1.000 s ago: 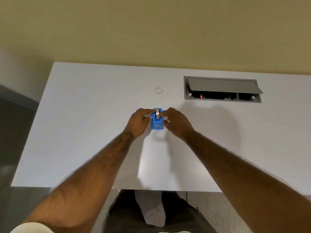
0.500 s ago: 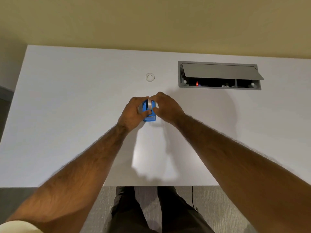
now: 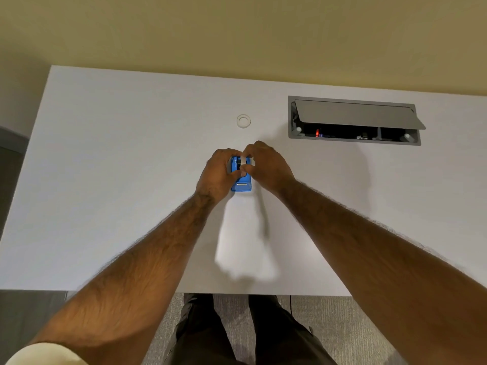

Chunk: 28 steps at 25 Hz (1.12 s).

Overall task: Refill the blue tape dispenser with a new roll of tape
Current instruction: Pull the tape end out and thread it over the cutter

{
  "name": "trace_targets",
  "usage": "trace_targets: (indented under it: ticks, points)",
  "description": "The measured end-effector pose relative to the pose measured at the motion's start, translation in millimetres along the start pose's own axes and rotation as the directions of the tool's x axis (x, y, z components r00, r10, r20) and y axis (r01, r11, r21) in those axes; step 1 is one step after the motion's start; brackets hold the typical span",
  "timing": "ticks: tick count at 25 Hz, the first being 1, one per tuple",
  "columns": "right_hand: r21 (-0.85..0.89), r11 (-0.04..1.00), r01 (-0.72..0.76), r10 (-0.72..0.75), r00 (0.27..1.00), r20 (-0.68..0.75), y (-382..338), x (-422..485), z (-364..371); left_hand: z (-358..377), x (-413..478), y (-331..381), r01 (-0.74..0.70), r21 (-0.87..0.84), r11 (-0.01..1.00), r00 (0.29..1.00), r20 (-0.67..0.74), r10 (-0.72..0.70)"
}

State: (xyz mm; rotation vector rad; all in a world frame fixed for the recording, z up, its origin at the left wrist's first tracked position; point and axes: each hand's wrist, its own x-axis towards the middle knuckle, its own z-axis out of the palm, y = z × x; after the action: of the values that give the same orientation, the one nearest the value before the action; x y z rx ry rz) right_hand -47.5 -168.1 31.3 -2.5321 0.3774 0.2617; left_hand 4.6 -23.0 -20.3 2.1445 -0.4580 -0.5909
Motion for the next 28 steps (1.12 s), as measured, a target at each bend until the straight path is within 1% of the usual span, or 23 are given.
trace_targets:
  ticks: [5, 10, 15, 17, 20, 25, 28]
  points:
    - [0.047, 0.999, -0.007, 0.007, 1.0, 0.006, 1.5, 8.4, 2.2, 3.3, 1.5, -3.8, -0.022, 0.016, 1.0, 1.0, -0.007, 0.022]
    - [0.107, 0.993, -0.056, 0.058, 0.998, -0.018, 3.3, 16.9, 4.7, 4.3, 2.0, -4.2, -0.038, 0.048, 0.998, 0.999, -0.006, 0.038]
    - [0.13, 0.99, -0.055, 0.061, 0.997, -0.048, 6.4, 13.3, 10.5, 4.0, 1.7, -7.3, -0.002, -0.036, 0.999, 1.0, 0.004, 0.002]
    - [0.132, 0.99, -0.047, 0.056, 0.996, -0.064, 8.0, 11.1, 12.5, 3.5, 2.2, -7.4, -0.005, -0.01, 1.0, 1.0, 0.009, 0.005]
    - [0.087, 0.996, -0.029, 0.035, 0.996, -0.077, 8.8, 11.9, 13.3, 3.4, 2.7, -4.5, -0.028, 0.009, 1.0, 1.0, 0.006, 0.028]
    - [-0.026, 1.0, -0.015, 0.014, 0.998, -0.056, 8.0, 20.9, 9.9, 4.1, 4.4, -3.0, -0.018, 0.032, 0.999, 1.0, 0.002, 0.018]
    - [-0.026, 1.0, -0.014, 0.012, 0.997, -0.075, 8.6, 20.1, 9.9, 4.3, 5.9, -6.4, -0.023, 0.036, 0.999, 1.0, 0.011, 0.022]
